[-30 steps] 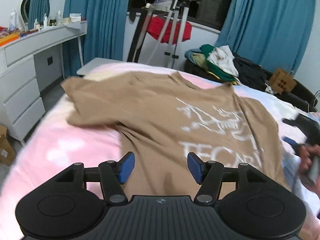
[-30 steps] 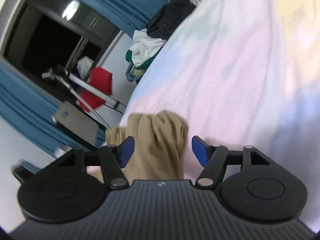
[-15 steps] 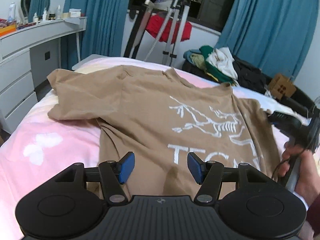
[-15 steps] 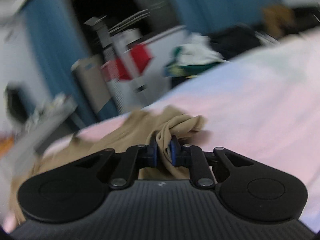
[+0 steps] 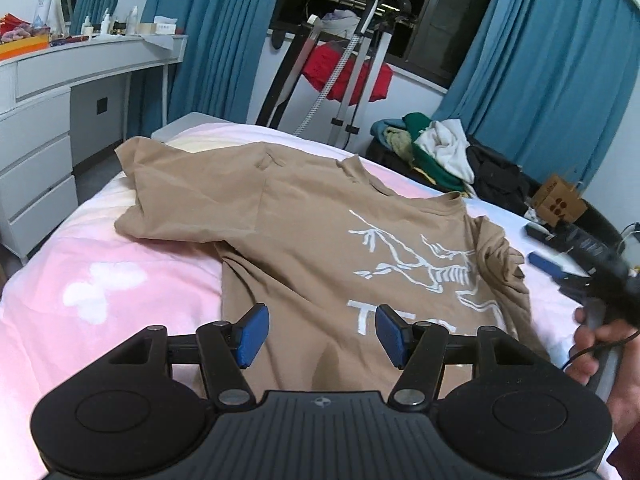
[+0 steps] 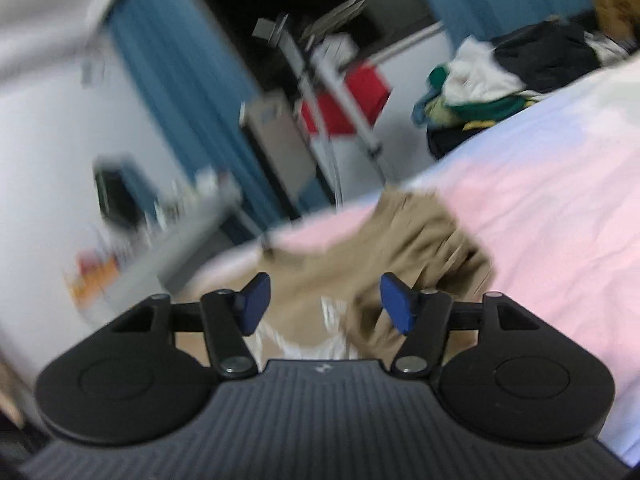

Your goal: Fold clothes

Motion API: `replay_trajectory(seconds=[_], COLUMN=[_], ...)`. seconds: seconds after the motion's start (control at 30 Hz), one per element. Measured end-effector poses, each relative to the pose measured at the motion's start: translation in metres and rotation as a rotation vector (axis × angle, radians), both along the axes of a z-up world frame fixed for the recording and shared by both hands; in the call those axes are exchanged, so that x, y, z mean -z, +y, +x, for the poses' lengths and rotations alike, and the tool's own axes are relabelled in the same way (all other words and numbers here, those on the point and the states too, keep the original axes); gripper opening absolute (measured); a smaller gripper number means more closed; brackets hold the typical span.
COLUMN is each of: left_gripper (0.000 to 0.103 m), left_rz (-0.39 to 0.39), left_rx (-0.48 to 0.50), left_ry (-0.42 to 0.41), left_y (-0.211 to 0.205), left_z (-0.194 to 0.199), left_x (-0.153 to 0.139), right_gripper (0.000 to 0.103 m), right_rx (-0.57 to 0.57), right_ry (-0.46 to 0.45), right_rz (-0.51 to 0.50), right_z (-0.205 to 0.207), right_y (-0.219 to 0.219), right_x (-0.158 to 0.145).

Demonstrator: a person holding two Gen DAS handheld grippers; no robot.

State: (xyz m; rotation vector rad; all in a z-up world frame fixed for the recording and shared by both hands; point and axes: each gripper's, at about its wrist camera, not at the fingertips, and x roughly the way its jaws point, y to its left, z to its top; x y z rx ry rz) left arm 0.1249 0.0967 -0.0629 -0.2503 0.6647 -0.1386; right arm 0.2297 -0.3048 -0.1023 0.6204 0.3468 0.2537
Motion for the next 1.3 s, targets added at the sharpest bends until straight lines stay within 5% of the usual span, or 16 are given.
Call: replay_trajectory(seconds=[0.47, 0.5, 0.53, 0.57, 0.63, 0.87, 1.0, 1.1, 1.2, 1.3], left_gripper=[0.062, 0.062, 0.062, 0.062, 0.062, 0.062, 0.062, 0.062, 0.062, 0.062], left_rz=[0.039, 0.044, 0.045, 0.045, 0.052, 0.077, 0.101, 0.107, 0.102, 0.083], left_rx=[0.038, 0.037, 0.034, 0.03, 0.027, 0.027, 0.039, 0.043, 0.043, 0.037], left_ry=[0.029, 0.033, 0.037, 0.042, 0.042, 0.042, 0.042, 0.035, 0.03, 0.029], left_y=[-0.016, -0.016, -0.016, -0.016, -0.017, -0.022, -0.027, -0.028, -0.028, -0.025], left_z=[0.004, 0.005, 0.006, 0.008, 0.009, 0.011, 0.012, 0.012, 0.011, 0.009], left_x=[0.016, 0.017, 0.018, 0.019, 0.019, 0.021, 0.023, 0.023, 0.021, 0.019], right_gripper=[0.058, 0.046, 0.023, 0.013, 0.011, 0.01, 0.012, 0.012, 0.013, 0.031], right_rx=[0.149, 0.16, 0.171, 0.191, 0.231, 0.453, 0.599, 0.611, 0.526, 0.427], right_ry=[0.161, 0.172, 0.183, 0.165, 0.129, 0.002, 0.071, 0.172, 0.195, 0.214], right_rz=[0.116, 0.124, 0.132, 0.124, 0.107, 0.056, 0.027, 0.208, 0.229, 0.255], right_z=[0.052, 0.055, 0.059, 0.057, 0.054, 0.031, 0.028, 0.025, 0.021, 0.01], right_y=[-0.038, -0.04, -0.043, -0.046, -0.051, -0.094, -0.118, -0.143, -0.147, -0.144], right_x=[0.048, 0.052, 0.055, 0.05, 0.041, 0.006, 0.013, 0.033, 0.034, 0.029])
